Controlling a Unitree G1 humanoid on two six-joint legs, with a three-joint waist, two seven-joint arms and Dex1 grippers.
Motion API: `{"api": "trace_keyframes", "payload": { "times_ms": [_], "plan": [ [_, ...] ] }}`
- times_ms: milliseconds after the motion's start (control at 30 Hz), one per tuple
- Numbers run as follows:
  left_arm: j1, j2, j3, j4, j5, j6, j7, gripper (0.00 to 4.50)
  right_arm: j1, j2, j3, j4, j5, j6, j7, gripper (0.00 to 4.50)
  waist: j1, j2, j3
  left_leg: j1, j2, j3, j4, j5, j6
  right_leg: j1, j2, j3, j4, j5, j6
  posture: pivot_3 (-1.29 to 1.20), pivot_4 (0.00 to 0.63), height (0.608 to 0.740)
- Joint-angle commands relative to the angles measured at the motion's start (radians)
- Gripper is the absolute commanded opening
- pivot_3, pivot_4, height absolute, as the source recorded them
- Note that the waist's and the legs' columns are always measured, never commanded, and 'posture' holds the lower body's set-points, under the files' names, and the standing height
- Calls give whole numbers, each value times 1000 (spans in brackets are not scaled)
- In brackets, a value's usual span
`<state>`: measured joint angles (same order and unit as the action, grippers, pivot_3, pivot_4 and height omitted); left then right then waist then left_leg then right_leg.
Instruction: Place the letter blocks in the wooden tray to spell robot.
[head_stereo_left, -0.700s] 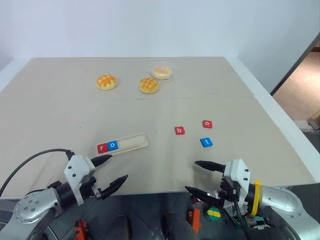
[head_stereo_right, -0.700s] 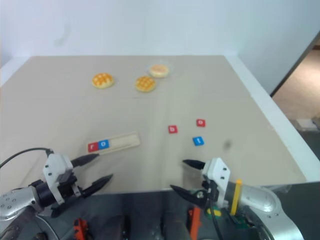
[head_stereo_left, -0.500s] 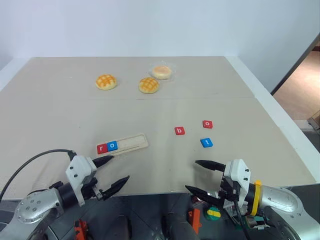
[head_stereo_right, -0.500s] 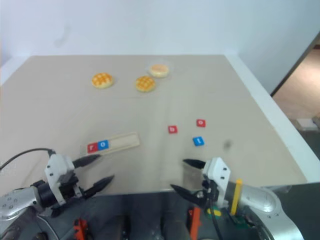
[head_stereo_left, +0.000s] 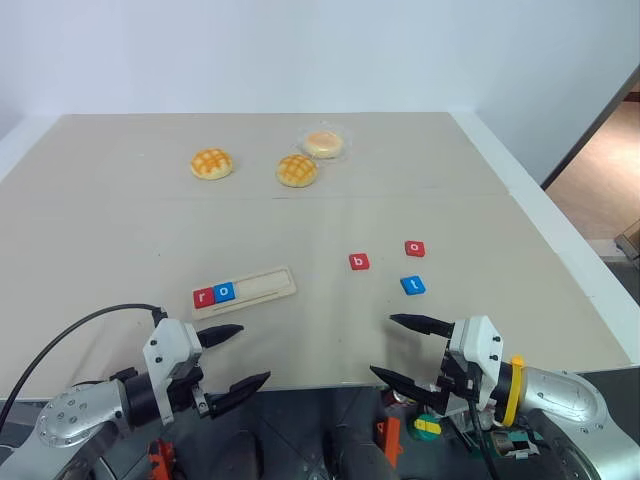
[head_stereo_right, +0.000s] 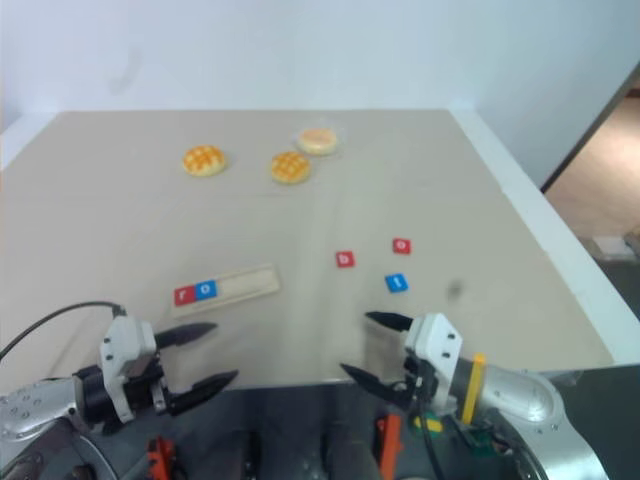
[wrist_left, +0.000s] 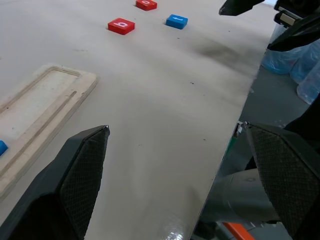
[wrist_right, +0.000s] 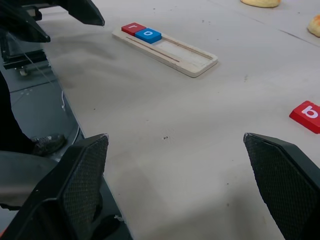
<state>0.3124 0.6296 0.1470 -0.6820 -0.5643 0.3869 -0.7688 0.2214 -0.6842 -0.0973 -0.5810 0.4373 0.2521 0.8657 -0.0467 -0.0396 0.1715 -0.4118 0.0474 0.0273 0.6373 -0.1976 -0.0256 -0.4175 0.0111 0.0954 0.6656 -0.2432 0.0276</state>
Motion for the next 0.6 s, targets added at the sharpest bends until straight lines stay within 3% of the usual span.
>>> {"api": "trace_keyframes", "payload": {
  "times_ms": [33,233,367,500,600],
  "plan": [
    [-78,-11,39,49,20,-35,34,4500,-88,22,-4,8,30,15,-27,4485,0,0,0,0,0,0,0,0,0,0,1,0,0,0,0,0,150,740],
    [-215,48,24,205,59,-74,-55,4500,-233,33,65,76,24,34,7,4485,-1,-1,0,4,0,0,-1,0,0,2,2,1,0,0,0,0,150,740],
    [-423,152,-61,398,75,-55,-242,4500,-406,45,151,168,56,74,96,4485,-1,-2,2,2,-1,0,-1,-1,-1,1,2,1,1,1,0,0,150,740],
    [-590,187,-142,563,112,-62,-370,4500,-513,51,197,230,108,117,201,4485,-1,-2,2,0,-1,0,-2,-2,0,1,3,1,1,0,2,0,150,740],
    [-701,189,-200,689,162,-77,-439,4500,-583,49,254,298,61,57,301,4485,0,-2,2,-2,-1,-1,-2,-4,2,-1,3,1,1,0,8,0,150,740]
  ]
}}
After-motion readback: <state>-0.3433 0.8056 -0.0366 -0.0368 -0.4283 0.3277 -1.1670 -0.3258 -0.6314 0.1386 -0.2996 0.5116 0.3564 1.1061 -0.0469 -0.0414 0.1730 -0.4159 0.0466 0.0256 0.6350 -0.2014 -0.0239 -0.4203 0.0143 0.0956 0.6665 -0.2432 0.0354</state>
